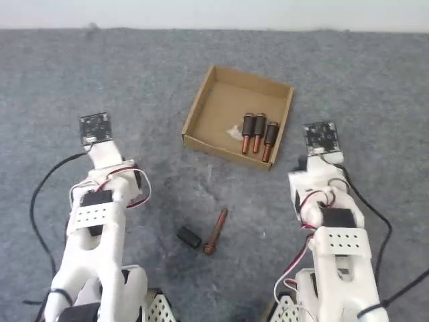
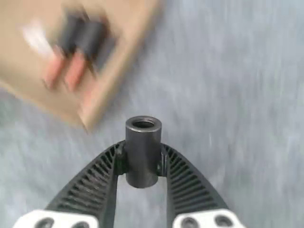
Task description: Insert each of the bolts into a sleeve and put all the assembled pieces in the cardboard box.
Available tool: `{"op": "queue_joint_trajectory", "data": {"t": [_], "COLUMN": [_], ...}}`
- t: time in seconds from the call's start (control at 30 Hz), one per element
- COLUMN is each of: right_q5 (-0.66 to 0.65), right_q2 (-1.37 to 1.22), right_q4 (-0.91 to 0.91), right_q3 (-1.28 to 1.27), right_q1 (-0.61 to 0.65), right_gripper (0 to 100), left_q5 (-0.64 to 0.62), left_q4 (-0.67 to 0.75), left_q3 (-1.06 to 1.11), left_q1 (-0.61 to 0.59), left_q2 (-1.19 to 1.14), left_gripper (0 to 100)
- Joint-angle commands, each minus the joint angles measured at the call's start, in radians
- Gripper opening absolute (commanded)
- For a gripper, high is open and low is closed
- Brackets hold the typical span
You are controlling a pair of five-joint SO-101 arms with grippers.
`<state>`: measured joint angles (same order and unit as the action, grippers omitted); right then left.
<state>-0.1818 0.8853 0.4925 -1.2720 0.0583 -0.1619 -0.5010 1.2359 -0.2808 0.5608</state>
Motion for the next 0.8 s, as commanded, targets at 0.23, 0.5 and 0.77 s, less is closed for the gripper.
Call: {"op": "queue_joint_trajectory", "data": {"t": [0.23, 0.5, 0.77], "right_q5": [0.018, 0.014, 0.018], "right_q2": [0.03, -0.03, -0.312], "right_q4": [-0.651, -0.874, -1.118], "right_q3": [-0.089, -0.072, 0.044], "right_q1": [0.093, 0.13, 0.13], "right_gripper": [0.9, 0.9, 0.9], "left_q5": [0.009, 0.009, 0.009], "left_q4": [0.02, 0.023, 0.025], "left_q3": [0.002, 0.002, 0.002], "left_q1": [-0.048, -0.048, -0.046], "left_q2": [0.055, 0.055, 0.055], "left_gripper": [1, 1, 1]}}
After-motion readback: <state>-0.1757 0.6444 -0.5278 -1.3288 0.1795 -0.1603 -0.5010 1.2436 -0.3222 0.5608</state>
